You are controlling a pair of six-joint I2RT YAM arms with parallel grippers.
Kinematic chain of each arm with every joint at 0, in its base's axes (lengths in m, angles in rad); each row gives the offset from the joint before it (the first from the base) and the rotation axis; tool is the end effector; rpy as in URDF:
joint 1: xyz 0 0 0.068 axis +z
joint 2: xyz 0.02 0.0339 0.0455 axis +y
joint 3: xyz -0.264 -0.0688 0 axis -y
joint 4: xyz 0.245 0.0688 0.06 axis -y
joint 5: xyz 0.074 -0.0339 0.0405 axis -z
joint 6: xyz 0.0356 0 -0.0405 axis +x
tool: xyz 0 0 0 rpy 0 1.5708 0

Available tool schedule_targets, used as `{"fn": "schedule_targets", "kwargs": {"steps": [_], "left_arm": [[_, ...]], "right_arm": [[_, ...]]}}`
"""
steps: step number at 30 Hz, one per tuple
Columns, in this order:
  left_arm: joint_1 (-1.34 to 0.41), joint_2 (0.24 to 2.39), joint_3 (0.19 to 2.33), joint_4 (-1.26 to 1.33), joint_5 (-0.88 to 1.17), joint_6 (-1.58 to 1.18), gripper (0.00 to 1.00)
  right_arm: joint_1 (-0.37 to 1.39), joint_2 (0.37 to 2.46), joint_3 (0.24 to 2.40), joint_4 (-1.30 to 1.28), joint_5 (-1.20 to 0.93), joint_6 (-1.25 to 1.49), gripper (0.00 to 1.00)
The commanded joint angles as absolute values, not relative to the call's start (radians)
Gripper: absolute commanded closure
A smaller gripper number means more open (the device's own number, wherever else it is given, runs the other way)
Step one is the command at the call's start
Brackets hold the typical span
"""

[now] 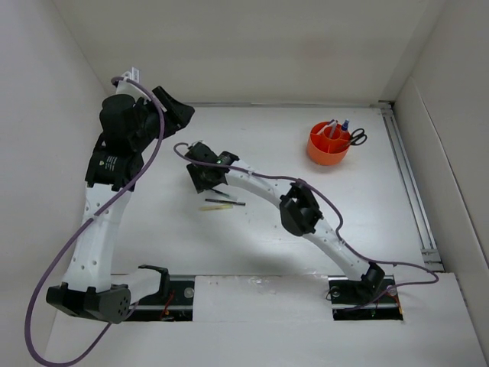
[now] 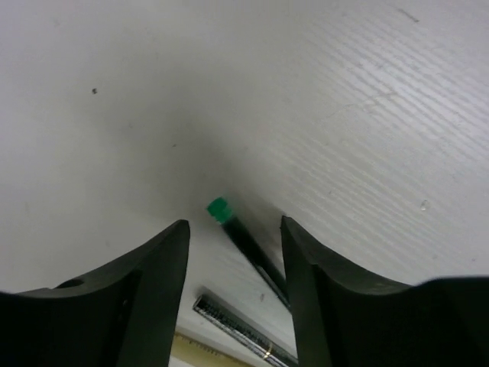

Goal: Sort the stationery into containers
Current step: Move the pen to the center of the board.

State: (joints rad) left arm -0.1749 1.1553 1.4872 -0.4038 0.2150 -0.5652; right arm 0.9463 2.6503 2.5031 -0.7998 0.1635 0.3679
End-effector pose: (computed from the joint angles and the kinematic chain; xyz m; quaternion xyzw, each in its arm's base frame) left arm 0.2291 -0.0482 0.4838 -0.0694 0.7282 -0.3182 0.6030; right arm 0.3366 0.4571 0.1729 -0.2465 0.9163 0.1253 0.2896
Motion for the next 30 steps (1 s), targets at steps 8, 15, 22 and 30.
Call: {"fn": "schedule_targets", "kwargs": {"steps": [8,15,22,30], "left_arm": [[-0.178,1.115,1.457,-0.394,0.238,-0.541,0.49],[-0.178,1.115,1.421,-0.367,0.278,-0.541,0.49],[-0.178,1.095,1.353,-0.339,0.287,-0.574,0.49],[-0.178,1.086,1.287,-0.321,0.284,-0.563,0.49]], "right_arm": [[0.923,2.669,2.497,-0.773,0.445,0.374,0.65],[0.845,2.567,2.326,-0.744,0.497,0.394,0.82],[0.71,2.427,2.099,-0.686,0.529,0.414,0.88],[0.626,2.367,2.058,-0.675,0.416,0.432,0.67]]}}
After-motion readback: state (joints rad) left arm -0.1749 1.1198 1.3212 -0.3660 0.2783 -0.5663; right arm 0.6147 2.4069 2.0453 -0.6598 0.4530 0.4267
